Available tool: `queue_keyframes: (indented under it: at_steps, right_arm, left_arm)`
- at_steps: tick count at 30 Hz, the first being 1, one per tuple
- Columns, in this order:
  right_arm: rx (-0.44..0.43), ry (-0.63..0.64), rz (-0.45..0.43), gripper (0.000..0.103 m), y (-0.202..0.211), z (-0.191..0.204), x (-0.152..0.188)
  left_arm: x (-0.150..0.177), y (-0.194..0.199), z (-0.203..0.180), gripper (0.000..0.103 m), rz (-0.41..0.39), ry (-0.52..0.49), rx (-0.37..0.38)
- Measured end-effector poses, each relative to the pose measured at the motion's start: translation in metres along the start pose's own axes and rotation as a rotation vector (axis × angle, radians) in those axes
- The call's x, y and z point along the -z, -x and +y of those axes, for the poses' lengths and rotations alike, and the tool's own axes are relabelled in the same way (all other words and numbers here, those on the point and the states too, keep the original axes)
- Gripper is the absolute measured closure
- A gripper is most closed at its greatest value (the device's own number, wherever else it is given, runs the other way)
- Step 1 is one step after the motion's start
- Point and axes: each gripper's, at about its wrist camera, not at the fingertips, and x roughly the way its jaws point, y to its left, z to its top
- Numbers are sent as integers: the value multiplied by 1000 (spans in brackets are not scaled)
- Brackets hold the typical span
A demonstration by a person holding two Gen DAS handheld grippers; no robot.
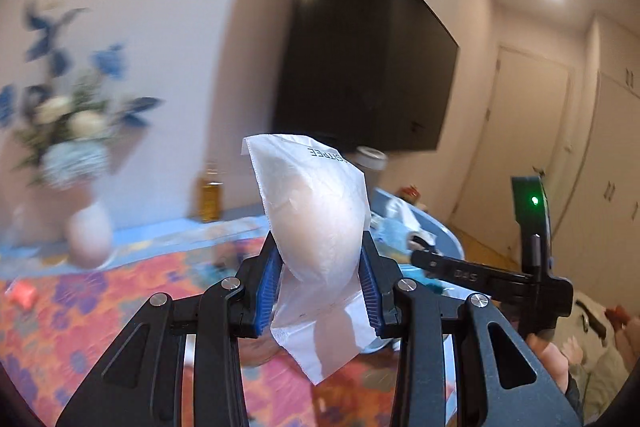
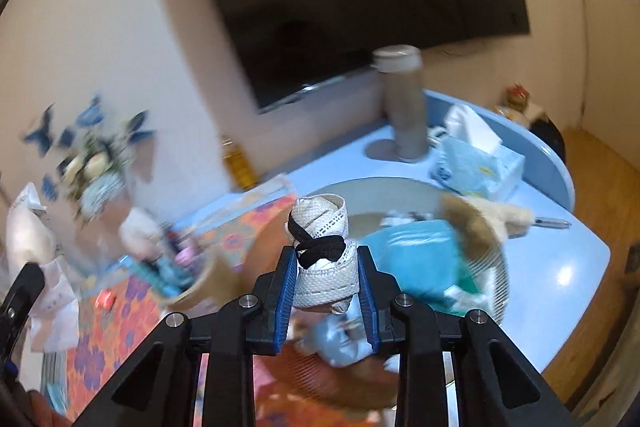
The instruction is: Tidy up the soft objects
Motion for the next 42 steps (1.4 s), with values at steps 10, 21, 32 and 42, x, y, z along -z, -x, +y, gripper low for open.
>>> queue_keyframes:
  at_steps: [10,21,32,42]
  right_arm:
    - [50,-131,21,30,-14,-43,-20]
    - [22,-256,-8,19,24,-32,34]
    - [-237,-187,-139,0,76,85,80]
    - [-305,39,21,0,41,201,143]
  left_arm:
    - [-4,-104,-24,45,149,-2,12]
    - [5,-35,22,17,122,137,77]
    - [44,153,132,17,81,389,-78]
    - [92,197,189,17,60,348,-326]
